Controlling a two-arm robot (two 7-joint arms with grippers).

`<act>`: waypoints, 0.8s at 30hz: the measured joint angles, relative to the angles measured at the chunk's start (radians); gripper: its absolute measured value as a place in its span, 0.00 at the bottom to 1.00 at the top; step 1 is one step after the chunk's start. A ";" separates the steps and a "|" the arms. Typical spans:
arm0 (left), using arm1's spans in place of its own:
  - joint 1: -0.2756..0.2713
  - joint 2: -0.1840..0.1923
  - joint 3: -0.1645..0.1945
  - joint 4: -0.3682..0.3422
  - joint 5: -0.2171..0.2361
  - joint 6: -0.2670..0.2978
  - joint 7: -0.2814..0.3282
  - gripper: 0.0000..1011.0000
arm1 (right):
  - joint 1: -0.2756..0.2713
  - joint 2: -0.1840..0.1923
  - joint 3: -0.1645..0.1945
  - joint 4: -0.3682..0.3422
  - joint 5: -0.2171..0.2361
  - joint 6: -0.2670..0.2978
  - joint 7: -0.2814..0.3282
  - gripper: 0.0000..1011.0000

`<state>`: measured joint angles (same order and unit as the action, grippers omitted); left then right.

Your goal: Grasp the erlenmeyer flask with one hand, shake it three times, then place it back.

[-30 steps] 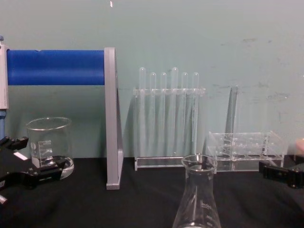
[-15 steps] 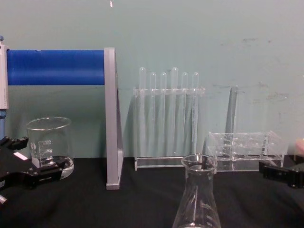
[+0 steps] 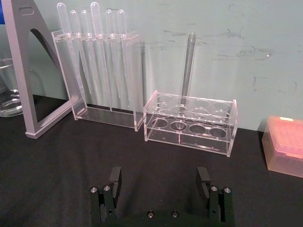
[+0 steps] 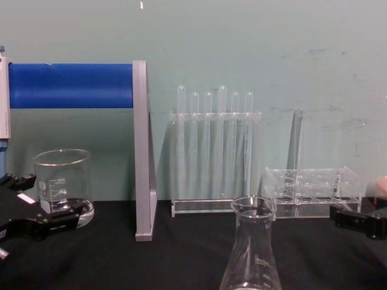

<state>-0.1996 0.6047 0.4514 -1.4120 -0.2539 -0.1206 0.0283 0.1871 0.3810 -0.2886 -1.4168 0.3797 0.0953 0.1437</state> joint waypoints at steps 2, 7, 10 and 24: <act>0.000 0.000 0.000 0.000 0.000 0.000 0.000 0.99 | 0.000 0.000 0.000 0.000 0.000 0.000 0.000 0.99; 0.000 0.000 0.000 0.000 0.000 0.000 0.000 0.99 | 0.000 0.000 0.000 0.000 0.000 0.000 0.000 0.99; 0.000 0.000 0.000 0.000 0.000 0.000 0.000 0.99 | 0.000 0.000 0.000 0.000 0.000 0.000 0.000 0.99; 0.000 0.000 0.000 0.000 0.000 0.000 0.000 0.99 | 0.000 0.000 0.000 0.000 0.000 0.000 0.000 0.99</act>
<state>-0.1995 0.6047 0.4514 -1.4119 -0.2539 -0.1205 0.0283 0.1870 0.3809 -0.2886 -1.4169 0.3796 0.0953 0.1437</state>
